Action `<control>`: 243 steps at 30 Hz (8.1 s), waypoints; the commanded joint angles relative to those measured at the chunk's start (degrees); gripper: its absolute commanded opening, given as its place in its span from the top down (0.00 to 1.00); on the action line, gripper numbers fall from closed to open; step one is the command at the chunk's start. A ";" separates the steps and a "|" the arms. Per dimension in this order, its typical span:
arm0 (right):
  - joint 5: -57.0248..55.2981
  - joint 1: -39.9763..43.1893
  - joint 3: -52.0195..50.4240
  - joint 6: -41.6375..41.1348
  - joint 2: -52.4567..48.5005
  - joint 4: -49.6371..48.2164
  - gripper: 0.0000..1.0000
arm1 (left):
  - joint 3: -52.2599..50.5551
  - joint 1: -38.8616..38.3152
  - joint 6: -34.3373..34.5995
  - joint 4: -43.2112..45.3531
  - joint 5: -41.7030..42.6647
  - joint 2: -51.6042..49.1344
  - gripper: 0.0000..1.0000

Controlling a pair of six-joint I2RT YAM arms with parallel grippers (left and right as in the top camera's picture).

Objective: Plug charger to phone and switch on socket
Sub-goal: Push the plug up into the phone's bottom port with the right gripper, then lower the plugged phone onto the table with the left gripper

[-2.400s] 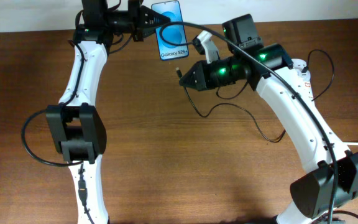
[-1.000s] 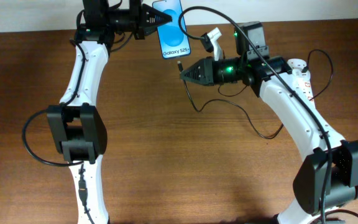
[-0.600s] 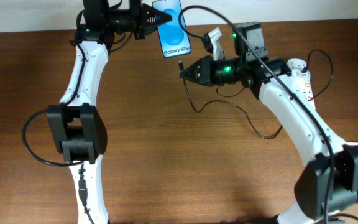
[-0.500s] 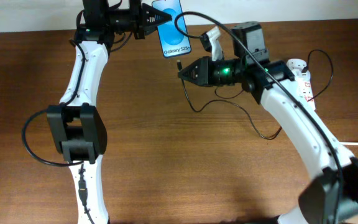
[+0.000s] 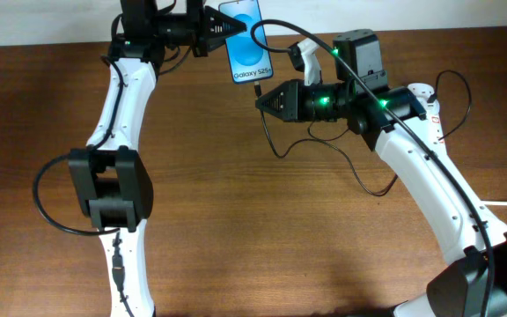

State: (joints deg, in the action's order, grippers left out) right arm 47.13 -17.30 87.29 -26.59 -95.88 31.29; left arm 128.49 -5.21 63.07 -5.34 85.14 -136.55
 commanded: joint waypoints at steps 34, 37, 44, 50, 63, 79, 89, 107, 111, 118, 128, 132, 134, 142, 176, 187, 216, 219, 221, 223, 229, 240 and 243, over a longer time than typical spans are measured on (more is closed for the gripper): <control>0.07 0.11 -0.02 0.81 -1.03 2.27 0.96 | 0.79 -1.03 1.07 2.12 2.08 0.52 1.00; 0.50 0.11 -0.02 0.81 -1.03 1.44 0.96 | 0.79 -1.03 0.22 2.10 2.14 0.52 1.00; 0.35 0.13 -0.02 0.83 -1.03 0.79 0.96 | 0.79 -1.03 0.22 2.10 2.36 0.52 1.00; 0.26 1.33 -0.02 0.79 -1.03 0.81 0.96 | 0.79 -1.03 0.22 2.10 3.17 0.52 1.00; 0.44 1.73 -0.02 0.79 -1.03 0.79 0.96 | 0.79 -2.25 0.22 2.10 3.15 0.52 1.00; 0.46 1.73 -0.02 0.55 -1.03 -0.20 0.96 | 0.79 -2.82 0.22 2.12 2.89 0.52 1.00; 0.44 1.75 -0.02 0.57 -1.03 0.07 0.96 | 0.79 -3.04 0.22 2.12 2.49 0.52 1.00; 0.44 3.26 -0.02 0.57 -1.03 1.38 0.96 | 0.79 -2.89 -1.05 2.10 2.49 0.52 1.00; 0.22 3.32 -0.02 0.57 -1.03 1.25 0.96 | 0.79 -2.89 -1.05 2.10 2.54 0.52 1.00; 0.22 3.56 -0.02 0.55 -1.03 0.35 0.96 | 0.79 -3.02 -1.03 2.08 3.21 0.52 1.00; 0.20 3.56 -0.02 -0.96 -1.03 -3.32 0.96 | 0.79 -3.78 -1.03 2.05 4.70 0.52 1.00; 0.13 3.56 -0.02 -0.96 -1.03 -3.28 0.96 | 0.79 -4.66 -1.03 1.81 4.68 0.52 1.00; -0.98 3.56 -0.02 -0.98 -1.03 -3.30 0.96 | 0.79 -4.85 -1.01 1.60 4.68 0.52 1.00; -2.84 3.58 -0.02 -2.80 -1.03 -7.32 0.96 | 0.79 -6.21 -1.01 1.44 4.96 0.52 1.00; 0.61 11.74 0.00 -3.67 -1.01 0.72 0.17 | -5.55 -2.12 -14.01 -2.67 4.90 0.48 1.00; -10.40 14.71 -0.02 2.60 -1.03 15.02 0.13 | -20.83 -2.36 -25.49 -10.19 -7.80 0.48 1.00; -20.87 14.71 -0.02 4.13 -1.03 22.99 0.08 | -20.83 -7.02 -46.23 -41.92 -45.59 0.46 0.96; -20.87 14.71 -0.02 4.13 -1.03 23.37 0.08 | -20.83 -7.02 -46.23 -41.92 -45.59 0.46 0.84; -20.87 14.69 -0.02 5.09 -1.03 23.61 0.08 | -20.83 -7.02 -46.23 -41.94 -46.42 0.46 0.78; -20.90 14.71 -0.02 5.20 -1.03 24.02 0.08 | -20.83 -7.02 -46.23 -42.27 -48.33 0.46 0.73; -20.90 14.71 -0.02 5.20 -1.03 24.04 0.08 | -20.83 -7.02 -46.27 -43.78 -54.77 0.48 0.59; -21.81 14.71 -0.02 5.35 -1.03 24.39 0.08 | -20.17 -6.93 -46.29 -48.59 -68.65 0.50 0.35; -23.39 14.71 -0.02 5.35 -1.03 25.09 0.08 | -17.31 -6.49 -46.29 -50.95 -71.14 0.55 0.34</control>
State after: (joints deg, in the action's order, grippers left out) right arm 25.93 -2.44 86.39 -22.04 -96.82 55.94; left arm 109.45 -12.43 17.32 -54.54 21.74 -135.52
